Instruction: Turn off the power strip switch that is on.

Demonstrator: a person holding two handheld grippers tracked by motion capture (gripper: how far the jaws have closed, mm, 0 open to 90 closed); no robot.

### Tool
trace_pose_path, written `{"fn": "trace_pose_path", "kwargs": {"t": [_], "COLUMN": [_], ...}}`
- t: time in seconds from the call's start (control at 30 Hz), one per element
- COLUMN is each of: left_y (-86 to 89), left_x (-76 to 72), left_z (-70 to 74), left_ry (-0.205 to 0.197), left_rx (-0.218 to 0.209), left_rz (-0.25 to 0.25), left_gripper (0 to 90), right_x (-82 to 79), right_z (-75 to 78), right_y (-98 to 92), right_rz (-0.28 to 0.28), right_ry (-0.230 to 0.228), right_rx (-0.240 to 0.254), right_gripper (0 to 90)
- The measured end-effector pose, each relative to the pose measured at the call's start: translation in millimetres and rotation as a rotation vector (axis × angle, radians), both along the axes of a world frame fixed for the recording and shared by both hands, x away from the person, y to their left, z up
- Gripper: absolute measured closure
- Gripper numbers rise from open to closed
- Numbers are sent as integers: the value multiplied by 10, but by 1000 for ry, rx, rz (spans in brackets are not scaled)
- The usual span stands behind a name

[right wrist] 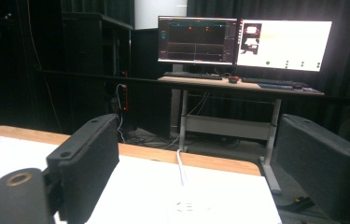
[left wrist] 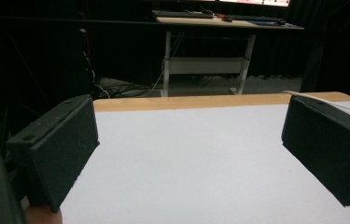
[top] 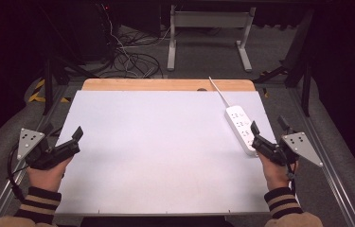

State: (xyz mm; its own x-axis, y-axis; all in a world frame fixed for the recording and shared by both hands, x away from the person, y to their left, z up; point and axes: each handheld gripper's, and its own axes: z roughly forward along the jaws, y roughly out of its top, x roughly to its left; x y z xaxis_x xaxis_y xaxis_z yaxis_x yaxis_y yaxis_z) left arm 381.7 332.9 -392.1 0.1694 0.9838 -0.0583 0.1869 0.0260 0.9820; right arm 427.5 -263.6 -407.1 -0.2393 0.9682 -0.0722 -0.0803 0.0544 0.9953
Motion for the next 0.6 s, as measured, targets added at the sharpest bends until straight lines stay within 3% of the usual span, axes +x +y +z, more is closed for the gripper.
{"fn": "trace_pose_path", "kwargs": {"t": [0.2, 0.6], "left_y": [3, 18], "left_x": [0, -28], "left_z": [-1, 0], "left_ry": [3, 1], "left_rx": [0, 4], "left_rz": [1, 7], "left_gripper": [42, 42], "right_x": [38, 81], "right_z": [-26, -51], "right_y": [18, 48], "right_rz": [-17, 6], "right_ry": [26, 58], "right_rx": [-25, -38], "right_gripper": [83, 96]}}
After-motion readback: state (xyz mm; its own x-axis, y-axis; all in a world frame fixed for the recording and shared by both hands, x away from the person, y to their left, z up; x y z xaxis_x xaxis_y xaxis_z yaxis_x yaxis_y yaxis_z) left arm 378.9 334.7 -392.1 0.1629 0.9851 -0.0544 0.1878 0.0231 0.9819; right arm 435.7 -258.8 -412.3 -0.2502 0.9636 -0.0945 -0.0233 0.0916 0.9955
